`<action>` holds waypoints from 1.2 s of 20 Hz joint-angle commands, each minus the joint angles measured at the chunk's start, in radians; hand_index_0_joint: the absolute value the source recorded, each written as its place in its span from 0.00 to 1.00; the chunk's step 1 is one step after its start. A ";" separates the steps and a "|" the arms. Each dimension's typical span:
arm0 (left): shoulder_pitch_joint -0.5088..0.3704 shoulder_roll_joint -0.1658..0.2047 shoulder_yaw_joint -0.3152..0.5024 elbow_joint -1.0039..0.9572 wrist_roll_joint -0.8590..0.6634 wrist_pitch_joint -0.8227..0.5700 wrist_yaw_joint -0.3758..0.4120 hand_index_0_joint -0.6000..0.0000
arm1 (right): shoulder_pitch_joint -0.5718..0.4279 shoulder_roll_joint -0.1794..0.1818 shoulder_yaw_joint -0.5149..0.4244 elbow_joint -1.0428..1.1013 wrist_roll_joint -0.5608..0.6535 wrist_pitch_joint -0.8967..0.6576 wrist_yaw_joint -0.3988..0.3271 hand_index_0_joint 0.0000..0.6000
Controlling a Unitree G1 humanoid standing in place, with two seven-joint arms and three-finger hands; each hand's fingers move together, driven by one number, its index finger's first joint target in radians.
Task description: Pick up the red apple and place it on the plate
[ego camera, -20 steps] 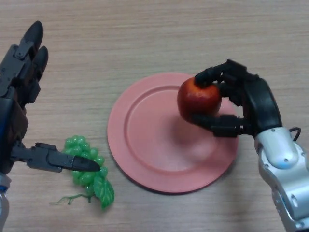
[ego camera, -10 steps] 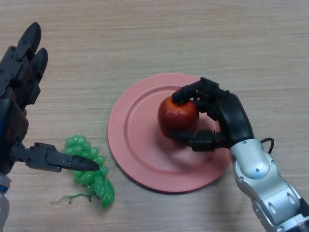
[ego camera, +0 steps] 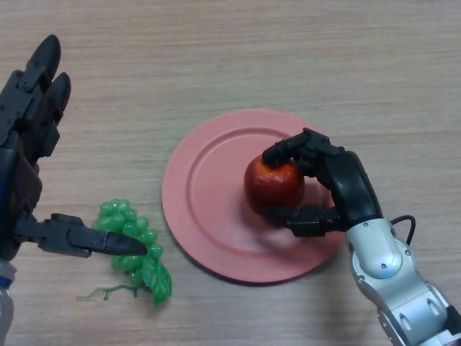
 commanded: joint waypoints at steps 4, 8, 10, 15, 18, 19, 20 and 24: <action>-0.046 0.051 0.098 -0.103 -0.041 -0.085 0.029 1.00 | -0.037 -0.003 -0.023 -0.220 0.075 0.007 0.002 0.00; -0.055 0.050 0.086 -0.141 -0.032 -0.047 0.033 1.00 | -0.022 -0.003 -0.036 -0.315 0.118 0.062 0.023 0.00; -0.057 0.049 0.081 -0.156 -0.034 -0.034 0.030 1.00 | -0.011 -0.003 -0.066 -0.380 0.152 0.092 0.033 0.00; -0.078 0.062 0.085 -0.139 -0.038 -0.031 0.026 1.00 | 0.048 -0.003 -0.169 -0.589 0.171 0.190 0.119 0.00; -0.075 0.055 0.075 -0.134 -0.028 -0.050 0.033 1.00 | 0.090 -0.003 -0.246 -0.695 0.197 0.224 0.180 0.00; -0.072 0.052 0.069 -0.132 -0.022 -0.060 0.035 1.00 | 0.104 -0.003 -0.279 -0.738 0.205 0.235 0.205 0.00; -0.067 0.049 0.063 -0.133 -0.023 -0.060 0.032 1.00 | 0.120 -0.005 -0.306 -0.770 0.217 0.238 0.222 0.00; -0.041 0.030 0.050 -0.154 -0.058 -0.050 0.024 1.00 | 0.186 -0.034 -0.352 -0.906 0.268 0.251 0.236 0.00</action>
